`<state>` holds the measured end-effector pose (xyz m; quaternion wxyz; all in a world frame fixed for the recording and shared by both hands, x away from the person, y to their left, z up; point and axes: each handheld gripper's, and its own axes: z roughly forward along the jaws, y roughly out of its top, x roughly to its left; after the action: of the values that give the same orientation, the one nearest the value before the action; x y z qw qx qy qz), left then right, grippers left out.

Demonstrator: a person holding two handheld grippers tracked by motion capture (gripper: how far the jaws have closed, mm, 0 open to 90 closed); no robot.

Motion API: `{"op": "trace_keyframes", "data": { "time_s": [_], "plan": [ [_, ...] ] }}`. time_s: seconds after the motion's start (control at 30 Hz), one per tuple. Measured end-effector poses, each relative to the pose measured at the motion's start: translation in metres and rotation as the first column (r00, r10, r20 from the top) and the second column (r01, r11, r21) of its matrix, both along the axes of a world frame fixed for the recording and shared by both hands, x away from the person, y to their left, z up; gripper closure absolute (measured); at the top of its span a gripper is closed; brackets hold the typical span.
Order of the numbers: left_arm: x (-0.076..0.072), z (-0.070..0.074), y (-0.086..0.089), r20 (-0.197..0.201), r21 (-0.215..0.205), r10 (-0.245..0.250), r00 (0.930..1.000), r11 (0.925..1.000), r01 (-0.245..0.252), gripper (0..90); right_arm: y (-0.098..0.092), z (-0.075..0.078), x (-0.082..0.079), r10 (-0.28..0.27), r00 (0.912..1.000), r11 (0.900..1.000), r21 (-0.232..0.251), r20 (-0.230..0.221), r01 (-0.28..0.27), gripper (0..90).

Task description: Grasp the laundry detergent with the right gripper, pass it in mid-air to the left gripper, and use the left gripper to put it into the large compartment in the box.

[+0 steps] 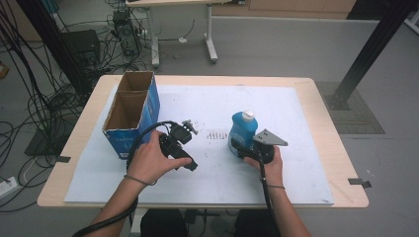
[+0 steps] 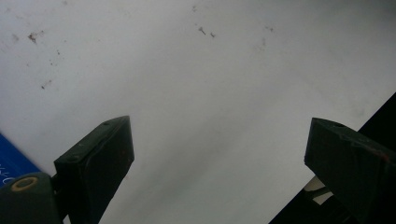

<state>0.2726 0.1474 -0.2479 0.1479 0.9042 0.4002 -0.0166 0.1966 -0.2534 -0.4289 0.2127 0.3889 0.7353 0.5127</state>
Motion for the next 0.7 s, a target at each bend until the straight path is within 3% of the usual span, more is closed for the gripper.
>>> {"op": "trace_keyframes", "data": {
  "time_s": [0.7],
  "plan": [
    [0.0016,-0.0024,-0.0036,-0.008,-0.002,-0.004,1.0,1.0,0.004,9.9,0.0005,-0.0039,-0.0025,-0.007,0.9999,1.0,0.009,0.013,0.007,41.0]
  ]
}}
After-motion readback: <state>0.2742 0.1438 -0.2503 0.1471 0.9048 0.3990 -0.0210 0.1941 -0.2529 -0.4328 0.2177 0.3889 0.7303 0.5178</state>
